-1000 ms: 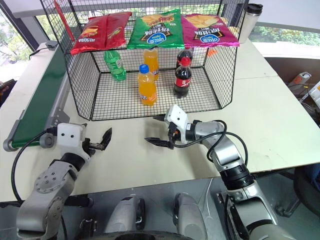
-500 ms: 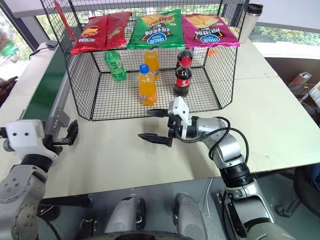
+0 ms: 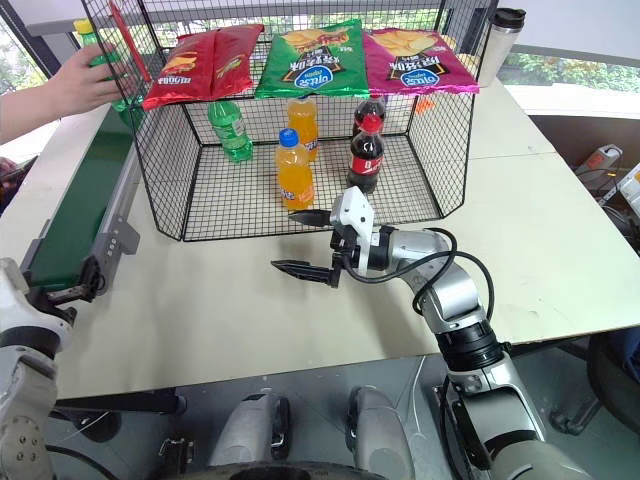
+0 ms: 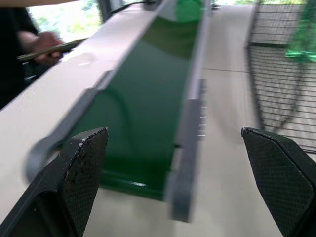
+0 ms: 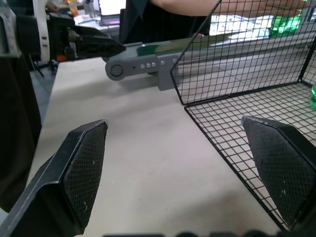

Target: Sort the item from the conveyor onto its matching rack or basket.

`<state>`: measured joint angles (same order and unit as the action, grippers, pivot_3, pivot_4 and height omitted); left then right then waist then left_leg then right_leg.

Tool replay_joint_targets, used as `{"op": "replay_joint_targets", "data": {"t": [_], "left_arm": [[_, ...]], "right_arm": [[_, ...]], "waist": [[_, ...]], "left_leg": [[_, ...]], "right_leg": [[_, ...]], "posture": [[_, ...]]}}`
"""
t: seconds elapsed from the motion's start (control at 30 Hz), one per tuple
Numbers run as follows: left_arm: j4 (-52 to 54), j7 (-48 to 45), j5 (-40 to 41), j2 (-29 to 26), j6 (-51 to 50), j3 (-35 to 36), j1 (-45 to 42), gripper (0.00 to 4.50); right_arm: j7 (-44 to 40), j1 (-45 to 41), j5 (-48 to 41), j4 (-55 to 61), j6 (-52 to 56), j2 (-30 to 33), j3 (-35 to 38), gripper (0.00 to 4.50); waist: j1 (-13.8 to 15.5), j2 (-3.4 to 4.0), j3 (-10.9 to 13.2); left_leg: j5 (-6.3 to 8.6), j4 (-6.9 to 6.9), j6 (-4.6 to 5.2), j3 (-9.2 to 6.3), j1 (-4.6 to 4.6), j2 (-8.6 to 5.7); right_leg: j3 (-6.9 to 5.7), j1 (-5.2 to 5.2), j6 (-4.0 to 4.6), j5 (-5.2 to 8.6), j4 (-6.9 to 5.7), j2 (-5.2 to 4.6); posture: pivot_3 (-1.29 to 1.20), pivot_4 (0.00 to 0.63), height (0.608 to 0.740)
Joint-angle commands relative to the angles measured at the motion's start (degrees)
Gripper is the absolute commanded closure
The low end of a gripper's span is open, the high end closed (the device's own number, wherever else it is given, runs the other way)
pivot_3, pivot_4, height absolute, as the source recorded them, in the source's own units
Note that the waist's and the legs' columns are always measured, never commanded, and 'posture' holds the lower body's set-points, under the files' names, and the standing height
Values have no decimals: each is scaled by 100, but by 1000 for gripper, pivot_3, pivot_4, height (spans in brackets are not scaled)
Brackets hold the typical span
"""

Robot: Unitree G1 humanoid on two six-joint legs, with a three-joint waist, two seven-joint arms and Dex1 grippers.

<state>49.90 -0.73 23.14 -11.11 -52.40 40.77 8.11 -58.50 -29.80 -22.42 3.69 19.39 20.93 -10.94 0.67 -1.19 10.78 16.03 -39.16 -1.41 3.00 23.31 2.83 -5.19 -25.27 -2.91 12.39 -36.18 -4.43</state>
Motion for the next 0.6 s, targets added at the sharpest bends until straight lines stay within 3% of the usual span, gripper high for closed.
{"op": "replay_joint_targets", "data": {"t": [0.03, 0.6], "left_arm": [[-77, 78, 193, -85, 51, 382, -134, 20], [-317, 290, 403, -281, 100, 336, -293, 20]], "right_arm": [[-9, -77, 64, -7, -186, -20, 13, 0], [-33, 13, 315, -138, -323, 17, -69, 0]], "waist": [[-1, 0, 0], [-4, 0, 0]], "left_leg": [[0, 0, 0, 0, 0, 0], [0, 0, 0, 1, 0, 0]], "right_leg": [[0, 0, 0, 0, 0, 0], [0, 0, -3, -2, 0, 0]], "posture": [[0, 150, 740], [0, 150, 740]]}}
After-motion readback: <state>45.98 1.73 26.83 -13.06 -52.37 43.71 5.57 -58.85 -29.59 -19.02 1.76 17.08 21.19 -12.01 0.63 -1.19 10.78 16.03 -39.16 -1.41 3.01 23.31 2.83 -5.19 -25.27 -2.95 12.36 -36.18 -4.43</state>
